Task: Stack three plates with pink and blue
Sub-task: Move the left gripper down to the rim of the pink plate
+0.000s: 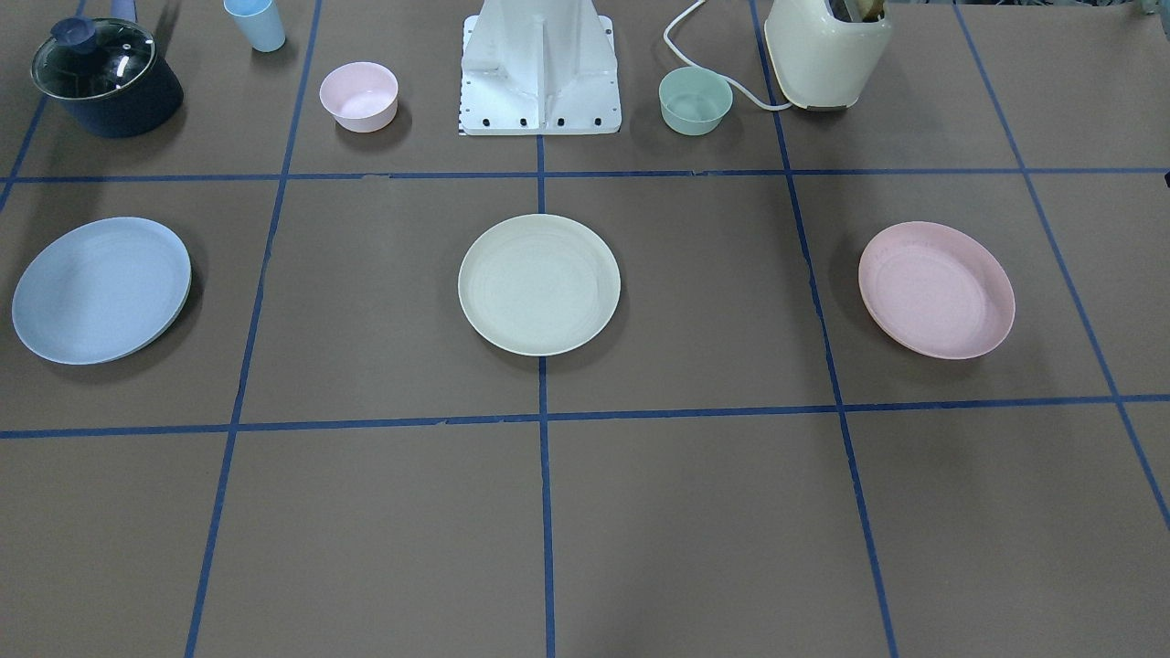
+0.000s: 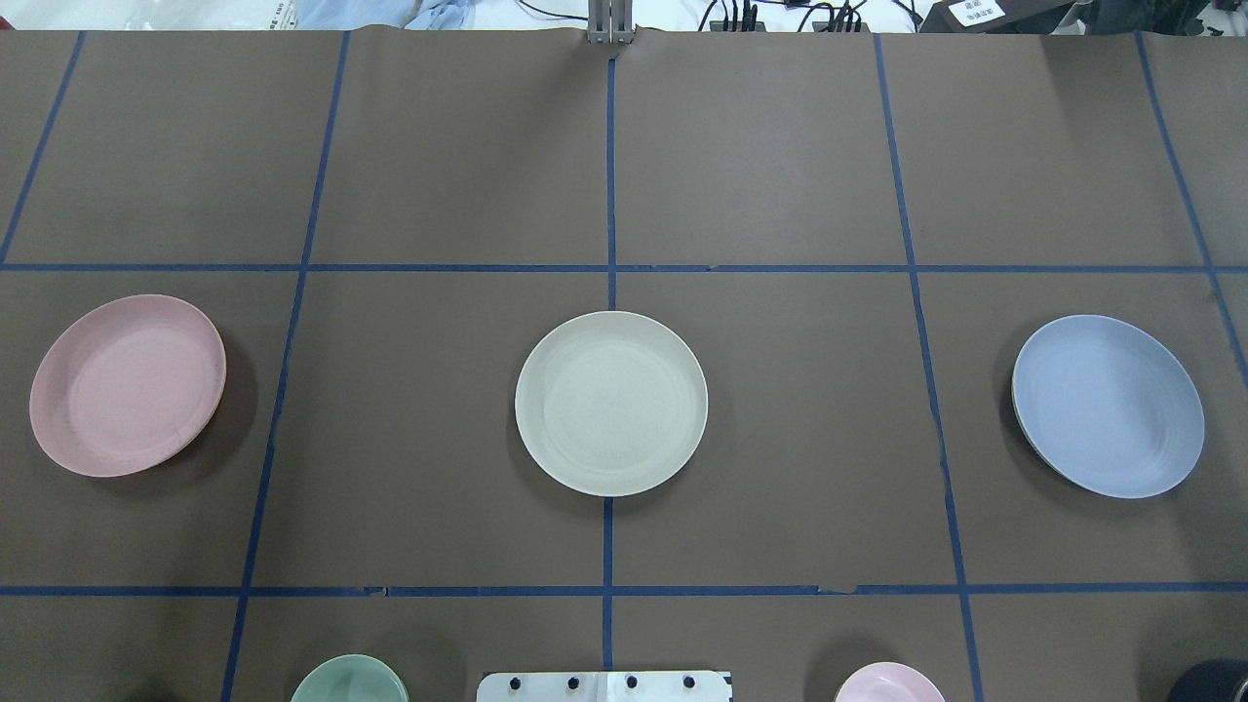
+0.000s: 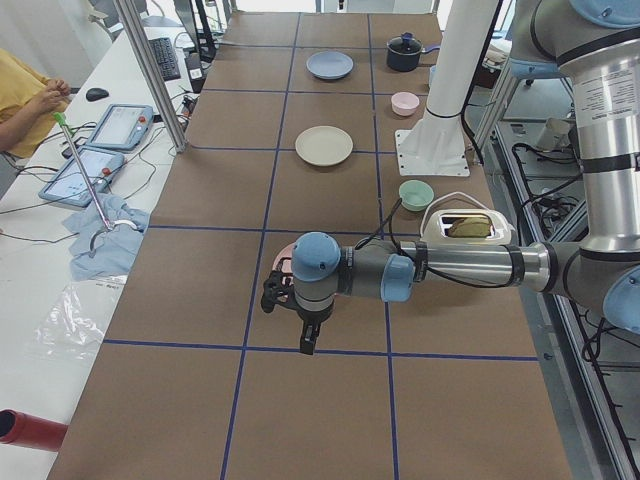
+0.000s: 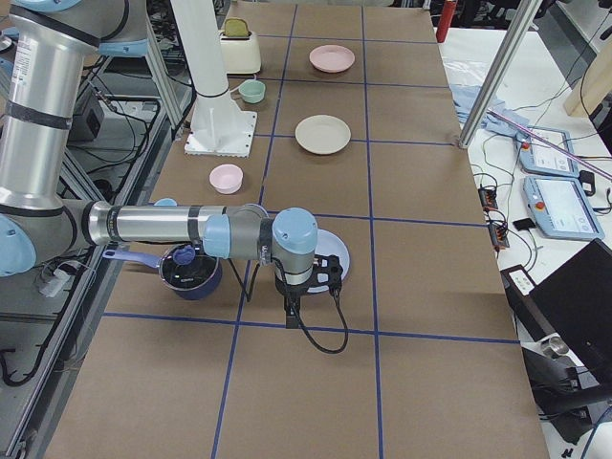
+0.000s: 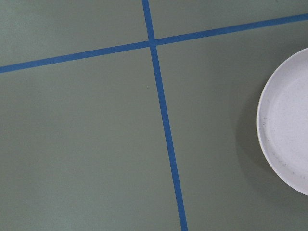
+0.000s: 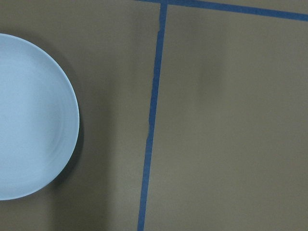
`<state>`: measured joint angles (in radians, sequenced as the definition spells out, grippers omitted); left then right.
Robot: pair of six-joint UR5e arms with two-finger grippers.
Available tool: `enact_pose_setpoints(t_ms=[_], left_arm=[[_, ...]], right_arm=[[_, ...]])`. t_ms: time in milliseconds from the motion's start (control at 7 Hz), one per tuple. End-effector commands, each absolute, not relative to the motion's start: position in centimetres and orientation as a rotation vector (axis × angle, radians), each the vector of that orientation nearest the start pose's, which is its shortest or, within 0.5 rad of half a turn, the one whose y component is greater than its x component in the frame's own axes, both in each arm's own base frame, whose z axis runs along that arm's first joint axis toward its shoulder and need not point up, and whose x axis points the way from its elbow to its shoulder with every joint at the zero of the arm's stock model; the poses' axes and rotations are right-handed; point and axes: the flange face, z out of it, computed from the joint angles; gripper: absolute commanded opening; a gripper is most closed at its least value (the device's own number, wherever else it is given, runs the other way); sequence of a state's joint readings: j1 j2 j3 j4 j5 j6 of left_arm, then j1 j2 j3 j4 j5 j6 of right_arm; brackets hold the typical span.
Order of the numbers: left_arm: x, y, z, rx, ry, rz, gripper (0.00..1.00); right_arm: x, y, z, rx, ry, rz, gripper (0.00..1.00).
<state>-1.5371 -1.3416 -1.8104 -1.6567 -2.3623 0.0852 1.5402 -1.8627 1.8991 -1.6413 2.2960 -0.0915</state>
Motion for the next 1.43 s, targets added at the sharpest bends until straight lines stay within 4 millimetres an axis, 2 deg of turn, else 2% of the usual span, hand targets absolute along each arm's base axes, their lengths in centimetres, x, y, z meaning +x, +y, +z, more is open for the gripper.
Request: enact_pose_setpoints(t_ms=[0, 143, 429, 571, 714, 857, 1000, 1143, 1286], left_arm=[[-4.8, -40.6, 60.1, 0.169, 0.795, 0.176, 1.0], [-4.8, -40.7, 59.3, 0.184, 0.794, 0.184, 1.0], [-4.4, -40.9, 54.5, 0.302, 0.794, 0.243, 1.0], [-4.3, -42.0, 52.8, 0.397, 0.788, 0.283, 1.0], [-4.4, -44.8, 48.3, 0.594, 0.762, 0.361, 1.0], [-4.4, -44.9, 47.0, 0.698, 0.748, 0.403, 1.0], [-4.2, -46.3, 48.0, 0.691, 0.774, 0.358, 1.0], [-3.8, -47.0, 48.6, 0.675, 0.804, 0.296, 1.0], [-1.3, -46.4, 49.2, 0.712, 0.829, 0.353, 1.0]], right_arm=[[5.6, -36.8, 63.3, -0.008, -0.728, -0.106, 1.0], [5.5, -37.2, 62.6, 0.005, -0.731, -0.108, 1.0], [4.9, -38.7, 59.9, 0.18, -0.813, -0.175, 1.0], [4.7, -39.0, 59.1, 0.243, -0.825, -0.201, 1.0], [3.3, -39.7, 57.8, 0.317, -0.814, -0.263, 1.0], [0.7, -40.3, 57.0, 0.351, -0.784, -0.307, 1.0], [-1.8, -41.5, 55.7, 0.352, -0.77, -0.262, 1.0], [-4.9, -41.8, 54.8, 0.361, -0.777, -0.226, 1.0], [-7.5, -41.6, 54.3, 0.362, -0.785, -0.192, 1.0]])
